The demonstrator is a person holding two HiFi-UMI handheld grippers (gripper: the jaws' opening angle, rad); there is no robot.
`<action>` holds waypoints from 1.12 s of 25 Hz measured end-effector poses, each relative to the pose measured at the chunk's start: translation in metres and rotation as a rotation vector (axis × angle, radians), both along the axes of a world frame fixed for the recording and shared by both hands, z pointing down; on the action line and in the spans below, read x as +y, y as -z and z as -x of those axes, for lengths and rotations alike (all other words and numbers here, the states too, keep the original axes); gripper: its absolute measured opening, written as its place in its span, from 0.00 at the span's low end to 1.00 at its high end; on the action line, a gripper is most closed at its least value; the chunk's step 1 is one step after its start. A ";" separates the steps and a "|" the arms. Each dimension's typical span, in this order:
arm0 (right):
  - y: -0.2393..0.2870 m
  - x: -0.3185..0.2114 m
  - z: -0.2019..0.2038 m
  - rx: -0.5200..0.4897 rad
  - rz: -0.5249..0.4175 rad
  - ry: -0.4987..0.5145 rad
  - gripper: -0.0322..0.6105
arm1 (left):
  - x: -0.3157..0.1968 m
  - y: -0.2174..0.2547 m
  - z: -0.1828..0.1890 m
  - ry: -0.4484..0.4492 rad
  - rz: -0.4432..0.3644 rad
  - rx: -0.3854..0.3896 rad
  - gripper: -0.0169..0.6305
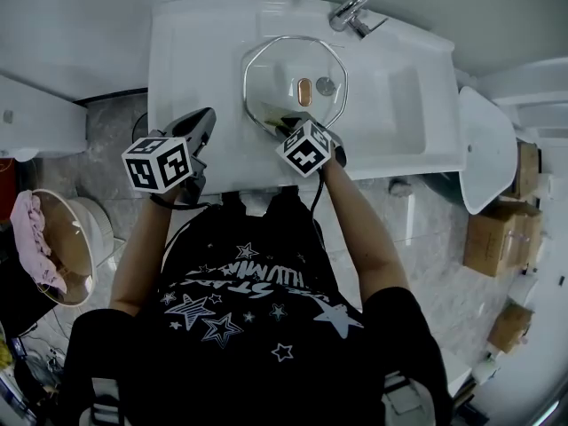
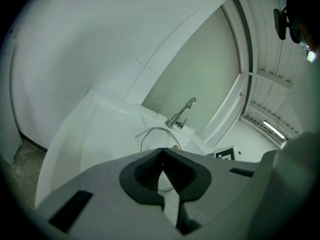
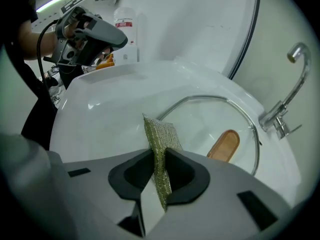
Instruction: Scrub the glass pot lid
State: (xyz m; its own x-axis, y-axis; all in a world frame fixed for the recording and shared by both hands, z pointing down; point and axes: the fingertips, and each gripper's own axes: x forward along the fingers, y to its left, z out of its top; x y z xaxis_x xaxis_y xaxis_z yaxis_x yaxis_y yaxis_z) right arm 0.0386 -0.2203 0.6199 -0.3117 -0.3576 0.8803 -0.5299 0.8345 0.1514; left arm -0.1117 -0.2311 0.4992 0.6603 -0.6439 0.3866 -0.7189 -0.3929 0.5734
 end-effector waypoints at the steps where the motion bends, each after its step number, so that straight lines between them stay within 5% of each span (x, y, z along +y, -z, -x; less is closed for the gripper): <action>1: -0.002 0.004 -0.005 0.003 0.013 -0.004 0.15 | 0.001 0.000 -0.002 -0.004 0.000 0.000 0.04; 12: 0.002 0.022 -0.056 0.028 0.088 -0.001 0.15 | -0.004 0.006 -0.027 -0.024 -0.015 -0.016 0.04; 17: 0.021 0.017 -0.110 0.073 0.107 0.016 0.15 | -0.014 0.013 -0.038 0.012 -0.021 -0.022 0.04; 22: 0.062 -0.050 -0.160 0.047 -0.074 -0.048 0.15 | -0.022 0.020 -0.052 0.071 -0.025 -0.033 0.04; 28: 0.096 -0.133 -0.137 0.021 -0.258 0.057 0.15 | -0.025 0.028 -0.057 0.146 -0.033 -0.045 0.04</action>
